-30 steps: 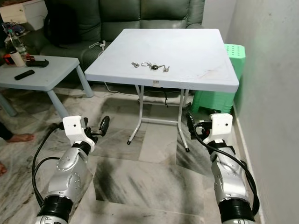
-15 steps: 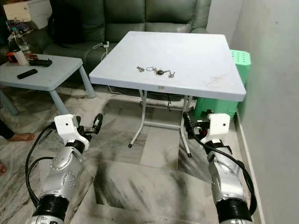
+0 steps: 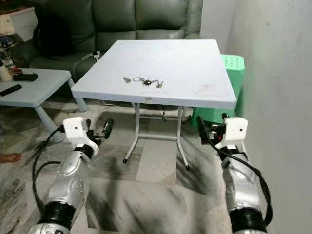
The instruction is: Hang keys on a hook
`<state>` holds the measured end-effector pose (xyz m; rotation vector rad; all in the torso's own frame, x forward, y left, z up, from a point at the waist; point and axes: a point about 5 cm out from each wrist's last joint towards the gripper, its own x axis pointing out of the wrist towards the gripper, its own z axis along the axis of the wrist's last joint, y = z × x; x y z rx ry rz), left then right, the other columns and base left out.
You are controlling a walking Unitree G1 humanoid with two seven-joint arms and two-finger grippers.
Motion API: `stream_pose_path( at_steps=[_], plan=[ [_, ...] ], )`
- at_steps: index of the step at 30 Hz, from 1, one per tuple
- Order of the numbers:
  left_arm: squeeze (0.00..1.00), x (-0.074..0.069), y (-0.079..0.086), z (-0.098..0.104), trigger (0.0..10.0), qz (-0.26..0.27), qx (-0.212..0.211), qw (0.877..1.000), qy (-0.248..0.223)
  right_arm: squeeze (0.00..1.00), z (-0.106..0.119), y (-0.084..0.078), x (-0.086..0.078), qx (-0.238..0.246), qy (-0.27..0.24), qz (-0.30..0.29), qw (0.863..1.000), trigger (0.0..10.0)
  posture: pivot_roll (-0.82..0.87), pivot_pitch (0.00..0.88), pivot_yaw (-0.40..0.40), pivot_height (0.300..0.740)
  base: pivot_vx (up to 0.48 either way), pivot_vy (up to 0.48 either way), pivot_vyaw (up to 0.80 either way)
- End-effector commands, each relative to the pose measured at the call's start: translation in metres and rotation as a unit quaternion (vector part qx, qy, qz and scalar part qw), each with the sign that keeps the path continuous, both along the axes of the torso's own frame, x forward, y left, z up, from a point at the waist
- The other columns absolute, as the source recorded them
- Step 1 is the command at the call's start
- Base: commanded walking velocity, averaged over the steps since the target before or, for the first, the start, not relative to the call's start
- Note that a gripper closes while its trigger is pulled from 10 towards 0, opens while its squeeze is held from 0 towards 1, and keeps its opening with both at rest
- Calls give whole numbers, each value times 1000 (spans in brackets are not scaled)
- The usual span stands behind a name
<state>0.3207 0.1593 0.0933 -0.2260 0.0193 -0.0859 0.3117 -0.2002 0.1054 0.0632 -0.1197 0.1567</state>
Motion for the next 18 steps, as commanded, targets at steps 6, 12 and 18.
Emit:
stream_pose_path(
  at_steps=[6,12,18],
  plan=[
    [0,2,2,2,10000,3,-1,1000,-1,0,7,2,3,-3,-10,8,1000,10000,-18,0,-7,740,263,0,0],
    [0,3,2,3,10000,2,-2,1000,-3,0,8,4,4,-3,-11,12,1000,10000,-18,0,-9,740,245,0,0],
    [0,3,1,4,10000,1,-4,1000,-4,0,8,4,4,-3,-12,14,1000,10000,-18,0,-9,740,121,81,0]
  ],
)
